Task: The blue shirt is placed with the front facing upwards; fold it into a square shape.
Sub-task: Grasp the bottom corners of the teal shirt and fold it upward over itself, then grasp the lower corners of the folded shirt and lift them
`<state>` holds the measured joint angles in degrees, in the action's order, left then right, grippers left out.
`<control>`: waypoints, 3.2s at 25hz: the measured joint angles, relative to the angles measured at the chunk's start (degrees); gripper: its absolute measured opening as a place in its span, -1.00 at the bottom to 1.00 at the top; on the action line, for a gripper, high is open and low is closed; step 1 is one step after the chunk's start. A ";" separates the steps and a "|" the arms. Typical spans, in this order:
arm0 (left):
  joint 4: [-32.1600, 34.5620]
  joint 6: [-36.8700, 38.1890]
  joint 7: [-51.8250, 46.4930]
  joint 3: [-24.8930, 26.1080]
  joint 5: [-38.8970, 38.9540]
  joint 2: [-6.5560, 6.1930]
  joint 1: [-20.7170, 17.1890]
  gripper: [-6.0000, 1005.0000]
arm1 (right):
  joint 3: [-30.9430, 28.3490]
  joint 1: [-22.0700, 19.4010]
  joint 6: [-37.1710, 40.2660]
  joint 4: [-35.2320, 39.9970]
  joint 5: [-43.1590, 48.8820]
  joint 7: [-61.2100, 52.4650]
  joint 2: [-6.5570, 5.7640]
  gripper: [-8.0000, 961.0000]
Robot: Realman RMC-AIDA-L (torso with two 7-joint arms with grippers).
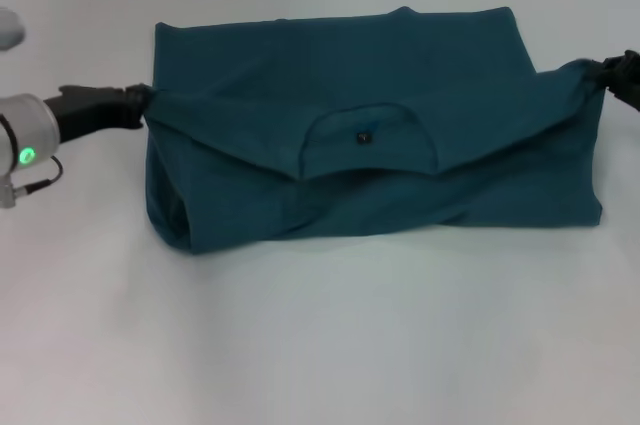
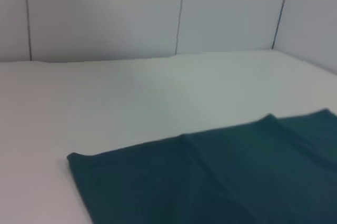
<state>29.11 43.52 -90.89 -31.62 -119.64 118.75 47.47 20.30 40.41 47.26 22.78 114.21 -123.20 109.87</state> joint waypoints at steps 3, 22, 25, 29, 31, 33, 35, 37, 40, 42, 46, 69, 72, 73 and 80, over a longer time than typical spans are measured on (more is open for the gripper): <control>-0.09 -3.57 4.19 0.00 0.02 2.04 0.17 -0.83 | 1.55 0.37 -2.42 -0.12 0.10 0.84 0.81 -0.64; 20.78 13.82 -2.88 -10.90 0.10 5.69 -16.53 -0.05 | 4.31 -12.05 15.47 15.59 -0.19 9.28 3.94 0.40; 21.32 15.89 -3.87 -13.92 0.54 5.84 -19.00 0.22 | 4.25 -14.62 18.12 16.99 -0.40 10.98 4.45 0.46; 19.23 15.82 -4.52 -17.32 0.09 5.87 -19.21 0.23 | 4.25 -16.00 19.39 16.71 -0.52 11.38 4.47 0.46; 18.53 15.66 -5.14 -18.28 -0.14 5.87 -19.02 0.23 | 4.25 -16.28 20.17 16.64 -0.56 11.43 4.47 0.46; 17.70 15.64 -5.74 -18.55 -0.40 5.82 -18.63 0.23 | 4.24 -16.47 20.59 16.64 -0.59 11.45 4.48 0.46; 16.92 15.10 -6.14 -18.62 -0.99 5.73 -18.30 0.23 | 4.23 -16.56 20.86 16.63 -0.59 11.46 4.58 0.46; 16.49 14.17 -6.22 -18.75 -1.42 5.72 -18.15 0.23 | 4.22 -16.64 21.07 16.64 -0.59 11.48 4.74 0.46; 14.95 12.52 -6.05 -19.37 -1.55 5.71 -17.43 0.22 | 4.22 -16.69 21.13 16.64 -0.59 11.54 4.93 0.45; 13.43 10.65 -5.86 -20.31 -1.56 5.61 -16.61 0.21 | 4.22 -16.70 21.14 16.64 -0.59 11.55 5.02 0.45; 12.16 7.63 -5.76 -22.68 -1.51 5.56 -15.72 0.18 | 4.22 -16.73 21.17 16.65 -0.59 11.57 5.25 0.44; 10.72 5.90 -6.27 -24.11 -1.71 5.28 -13.76 -0.78 | 4.97 -15.97 41.61 27.59 9.74 9.85 -2.67 0.48; 11.71 6.59 -6.95 -24.10 -1.62 5.27 -13.75 -0.84 | 5.01 -15.50 41.11 34.47 13.18 7.17 -1.63 0.52; 12.54 7.22 -7.68 -24.10 -1.63 5.26 -13.86 -0.87 | 5.01 -14.90 41.01 36.41 14.66 5.15 -1.41 0.53; 13.96 8.16 -8.97 -24.03 -1.90 5.26 -14.24 -0.87 | 5.87 -13.65 39.53 35.03 16.50 4.54 -1.27 0.80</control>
<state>43.07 51.68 -99.86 -55.65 -121.55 124.01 33.23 26.17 26.76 86.79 57.81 130.71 -118.66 108.59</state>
